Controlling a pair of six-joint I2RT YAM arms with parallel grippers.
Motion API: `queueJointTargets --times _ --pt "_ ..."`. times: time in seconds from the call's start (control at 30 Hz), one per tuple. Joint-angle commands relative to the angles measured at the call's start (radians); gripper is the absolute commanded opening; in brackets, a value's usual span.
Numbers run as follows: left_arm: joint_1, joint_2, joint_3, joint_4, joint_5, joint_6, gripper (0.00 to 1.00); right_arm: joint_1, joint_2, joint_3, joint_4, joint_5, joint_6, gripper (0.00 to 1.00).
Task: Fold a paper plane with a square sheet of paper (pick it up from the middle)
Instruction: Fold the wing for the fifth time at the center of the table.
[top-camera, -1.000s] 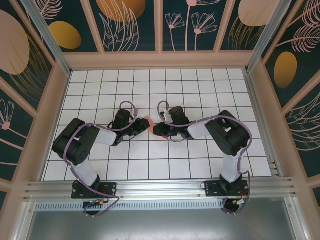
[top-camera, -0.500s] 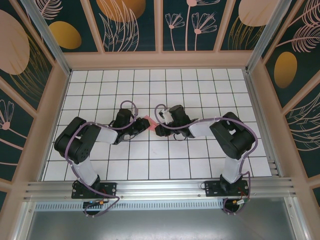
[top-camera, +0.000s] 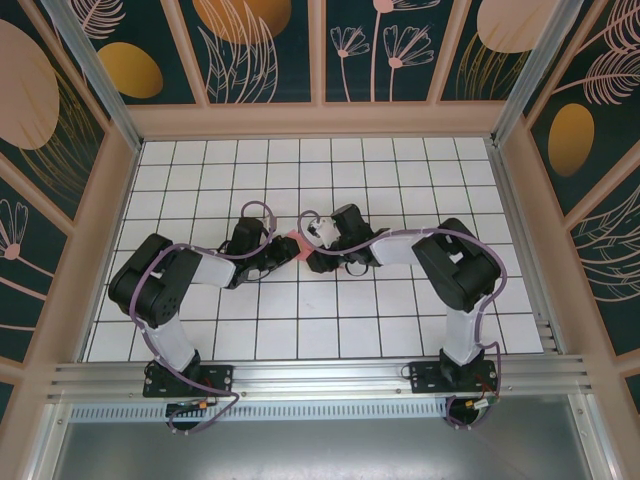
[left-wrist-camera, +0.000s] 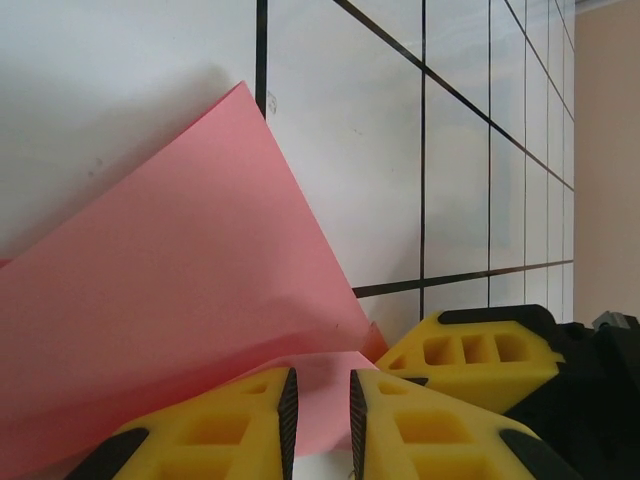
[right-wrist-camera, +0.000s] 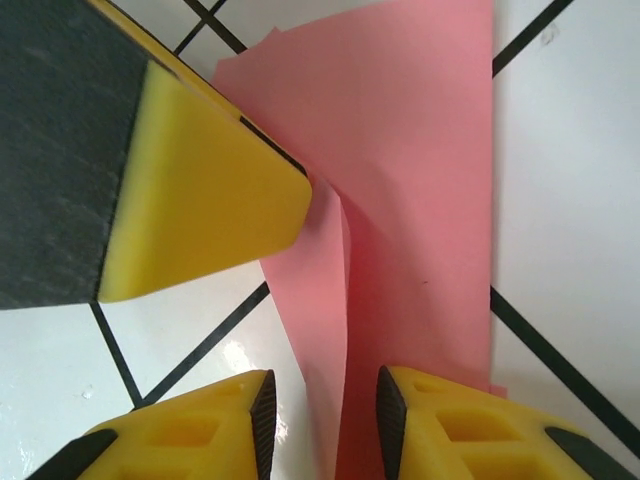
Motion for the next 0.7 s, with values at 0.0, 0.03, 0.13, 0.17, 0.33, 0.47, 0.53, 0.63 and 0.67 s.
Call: queueJointTargets --times 0.0,0.03,0.13,0.17,0.33,0.47,0.53,0.63,0.67 --pt "-0.004 0.008 0.022 -0.022 -0.008 0.027 0.25 -0.004 0.018 0.026 -0.043 -0.017 -0.076 0.34" --pt "-0.003 0.007 0.023 -0.023 -0.007 0.028 0.25 -0.004 0.019 0.030 -0.044 -0.018 -0.088 0.33" --pt "-0.004 0.006 0.026 -0.026 -0.006 0.030 0.25 -0.002 0.030 0.033 -0.047 -0.021 -0.114 0.31" --pt "-0.003 0.005 0.027 -0.028 -0.006 0.031 0.25 -0.002 0.034 0.034 -0.046 -0.021 -0.120 0.30" --pt "-0.004 0.005 0.039 -0.045 -0.003 0.039 0.25 0.000 0.041 0.029 -0.038 -0.035 -0.134 0.23" --pt "-0.004 -0.024 0.048 -0.069 -0.005 0.049 0.26 0.000 0.033 0.024 -0.028 -0.056 -0.118 0.11" --pt "-0.002 -0.048 0.055 -0.094 -0.014 0.061 0.27 -0.002 0.021 0.009 -0.007 -0.077 -0.095 0.06" --pt "-0.002 -0.142 0.051 -0.136 -0.043 0.079 0.29 -0.004 -0.004 -0.015 0.029 -0.110 -0.041 0.01" --pt "-0.002 -0.165 0.047 -0.146 -0.052 0.083 0.30 -0.004 -0.012 -0.024 0.043 -0.116 -0.020 0.00"
